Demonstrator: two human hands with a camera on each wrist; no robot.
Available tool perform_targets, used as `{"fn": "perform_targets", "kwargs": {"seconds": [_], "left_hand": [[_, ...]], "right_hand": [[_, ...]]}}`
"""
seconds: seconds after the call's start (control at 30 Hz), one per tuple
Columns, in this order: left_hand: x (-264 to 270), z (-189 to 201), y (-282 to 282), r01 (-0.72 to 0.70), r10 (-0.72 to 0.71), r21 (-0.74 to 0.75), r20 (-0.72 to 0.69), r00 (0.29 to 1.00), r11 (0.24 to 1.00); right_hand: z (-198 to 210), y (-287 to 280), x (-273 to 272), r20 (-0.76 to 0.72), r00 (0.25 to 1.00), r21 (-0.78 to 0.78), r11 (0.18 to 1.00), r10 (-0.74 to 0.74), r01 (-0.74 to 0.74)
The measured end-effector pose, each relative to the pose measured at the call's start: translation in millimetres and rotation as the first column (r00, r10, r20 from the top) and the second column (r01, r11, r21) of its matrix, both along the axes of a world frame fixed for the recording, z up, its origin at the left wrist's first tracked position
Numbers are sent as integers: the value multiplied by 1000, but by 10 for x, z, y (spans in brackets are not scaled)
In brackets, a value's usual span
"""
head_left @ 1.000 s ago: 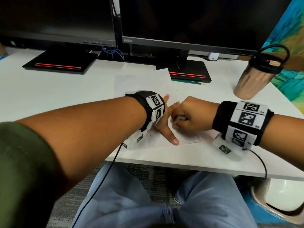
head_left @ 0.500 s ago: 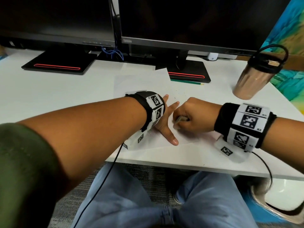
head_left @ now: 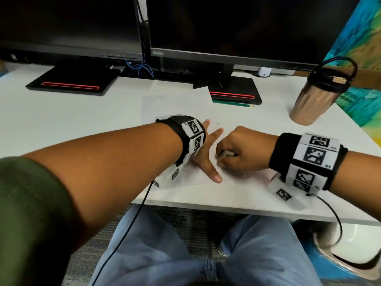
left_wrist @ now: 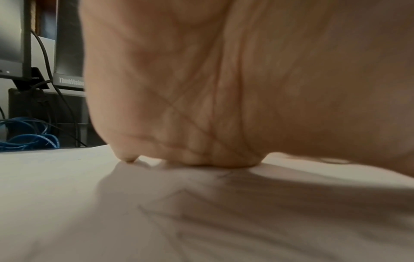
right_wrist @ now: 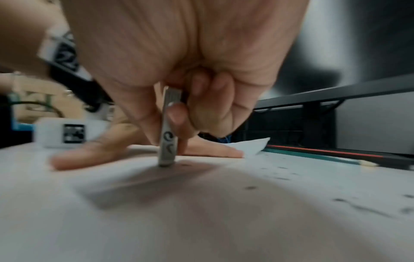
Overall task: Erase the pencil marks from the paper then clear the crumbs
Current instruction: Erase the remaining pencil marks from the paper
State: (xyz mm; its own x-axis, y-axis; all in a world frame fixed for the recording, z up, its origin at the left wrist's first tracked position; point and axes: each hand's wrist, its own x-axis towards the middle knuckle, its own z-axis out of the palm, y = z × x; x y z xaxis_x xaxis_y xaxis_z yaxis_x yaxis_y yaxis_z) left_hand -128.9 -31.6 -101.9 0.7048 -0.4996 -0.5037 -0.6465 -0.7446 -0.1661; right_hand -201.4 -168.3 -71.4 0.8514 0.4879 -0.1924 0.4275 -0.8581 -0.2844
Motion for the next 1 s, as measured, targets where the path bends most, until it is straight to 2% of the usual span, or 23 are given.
{"fn": "perform_targets", "kwargs": {"seconds": [0.07,0.17,0.3,0.43,0.53,0.6,0.7,0.8,0.87,0.93,1.0], "left_hand": [[0,-4,5,1,-1,-6,-4,1000,1000],[10,-20,1,3,-3,-1,2,1000,1000],[31,-37,8,-2,2,-17,-9,1000,1000],[44,-55,4,2,-2,-10,-5,1000,1000],[44,-60,4,2,-2,-14,-4,1000,1000],[37,-51,5,5,-5,-13,-2,1000,1000],[46,-50,5,13,-12,-14,5,1000,1000],[42,-47,10,10,-10,-14,-3,1000,1000],[36,-53,8,9,-9,-12,-6,1000,1000],[46,-60,3,10,-10,-1,-6,1000,1000],[53,-61,5,8,-8,2,-12,1000,1000]], "right_hand": [[-26,3,13,-3,1000,-24,999,21,-21],[5,-93,93,19,995,-16,995,-97,97],[-63,-31,27,-6,1000,-23,1000,-3,3],[-33,-148,96,17,992,-31,991,-128,128],[-62,-68,41,-4,1000,-51,998,-20,19],[-41,-59,50,-28,999,-39,999,-36,35],[-13,-125,105,43,993,-44,992,-113,115],[-34,-41,53,-15,1000,-64,998,-8,7],[-26,-38,61,-40,998,-70,996,-50,48],[-12,-110,84,6,991,-68,989,-134,134],[-1,-147,68,-27,991,-91,988,-131,128]]}}
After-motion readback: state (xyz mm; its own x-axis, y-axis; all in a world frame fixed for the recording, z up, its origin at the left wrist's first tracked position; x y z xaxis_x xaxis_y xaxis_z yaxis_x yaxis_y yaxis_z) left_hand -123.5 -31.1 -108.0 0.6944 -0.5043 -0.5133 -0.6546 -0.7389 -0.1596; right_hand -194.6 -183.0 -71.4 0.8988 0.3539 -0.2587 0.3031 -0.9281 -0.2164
